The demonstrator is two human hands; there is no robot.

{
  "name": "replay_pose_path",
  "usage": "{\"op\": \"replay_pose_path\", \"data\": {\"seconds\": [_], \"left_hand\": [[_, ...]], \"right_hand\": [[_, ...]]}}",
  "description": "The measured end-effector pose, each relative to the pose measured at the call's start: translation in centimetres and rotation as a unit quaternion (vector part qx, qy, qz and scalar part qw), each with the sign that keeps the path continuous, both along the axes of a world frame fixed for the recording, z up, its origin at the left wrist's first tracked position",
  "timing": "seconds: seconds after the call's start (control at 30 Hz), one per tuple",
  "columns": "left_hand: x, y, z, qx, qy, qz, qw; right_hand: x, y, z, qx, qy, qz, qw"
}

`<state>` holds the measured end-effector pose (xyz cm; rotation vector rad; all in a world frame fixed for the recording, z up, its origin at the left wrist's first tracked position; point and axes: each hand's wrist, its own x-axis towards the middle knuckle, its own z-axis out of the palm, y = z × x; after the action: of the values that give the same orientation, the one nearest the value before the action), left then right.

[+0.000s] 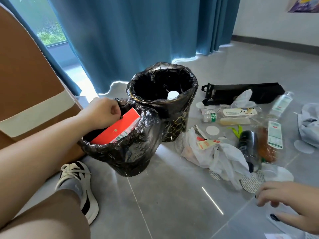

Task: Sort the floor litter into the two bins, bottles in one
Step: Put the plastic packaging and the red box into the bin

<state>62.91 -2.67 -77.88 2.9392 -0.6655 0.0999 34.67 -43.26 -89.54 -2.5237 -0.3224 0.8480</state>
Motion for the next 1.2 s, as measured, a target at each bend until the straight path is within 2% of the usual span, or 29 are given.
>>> {"op": "replay_pose_path", "data": {"seconds": [0.03,0.07,0.13,0.27,0.3,0.4,0.47,0.5,0.6,0.7,0.83,0.97,1.07,1.13,1.2], "left_hand": [[-0.8,-1.3,0.6,-0.039,-0.012,-0.006,0.999],[-1.7,-2.6,1.1,-0.058,-0.017,-0.016,0.998],[-3.9,-5.5,1.7,-0.045,-0.028,-0.069,0.996],[-8.4,-10.8,1.2,0.056,-0.047,-0.224,0.972],[-9.5,-12.2,0.5,0.092,-0.036,-0.255,0.962],[-11.9,-15.0,-2.7,0.247,0.044,-0.291,0.923],[-12.3,-16.5,-5.4,0.299,0.093,-0.276,0.909],[-12.2,-17.4,-6.7,0.291,0.116,-0.26,0.913],[-11.6,-20.5,-10.2,0.19,0.164,-0.229,0.94],[-11.7,-23.6,-12.8,0.143,0.098,-0.286,0.942],[-11.8,-27.2,-14.2,0.196,0.043,-0.366,0.909],[-11.3,-28.4,-14.8,0.299,0.062,-0.383,0.872],[-10.9,-26.5,-15.1,0.354,0.079,-0.378,0.852],[-10.8,-24.5,-14.9,0.366,0.114,-0.367,0.847],[-10.9,-22.6,-14.4,0.321,0.164,-0.351,0.864]], "right_hand": [[0.7,1.4,2.1,-0.029,0.001,-0.02,0.999],[0.7,1.5,3.1,-0.046,-0.04,0.004,0.998],[0.8,1.7,3.3,-0.039,-0.074,0.005,0.997],[0.4,1.5,3.3,-0.048,-0.136,0.041,0.989],[0.1,1.3,3.4,-0.057,-0.117,0.032,0.991],[-0.1,0.4,2.4,-0.067,-0.106,0.044,0.991],[-0.1,0.0,2.2,-0.08,-0.123,0.077,0.986],[-0.2,-0.4,2.2,-0.093,-0.114,0.08,0.986],[-0.2,-1.8,1.3,-0.119,-0.073,0.05,0.989],[-0.6,-2.9,-0.3,-0.152,-0.08,0.025,0.985],[-0.1,-3.6,-2.3,-0.24,-0.079,-0.018,0.967],[3.9,-3.4,-3.2,-0.262,-0.189,-0.005,0.946],[7.0,-3.1,-4.3,-0.31,-0.266,0.02,0.913],[8.2,-3.2,-5.4,-0.329,-0.293,0.032,0.897],[8.7,-3.3,-6.2,-0.347,-0.295,0.052,0.889]]}}
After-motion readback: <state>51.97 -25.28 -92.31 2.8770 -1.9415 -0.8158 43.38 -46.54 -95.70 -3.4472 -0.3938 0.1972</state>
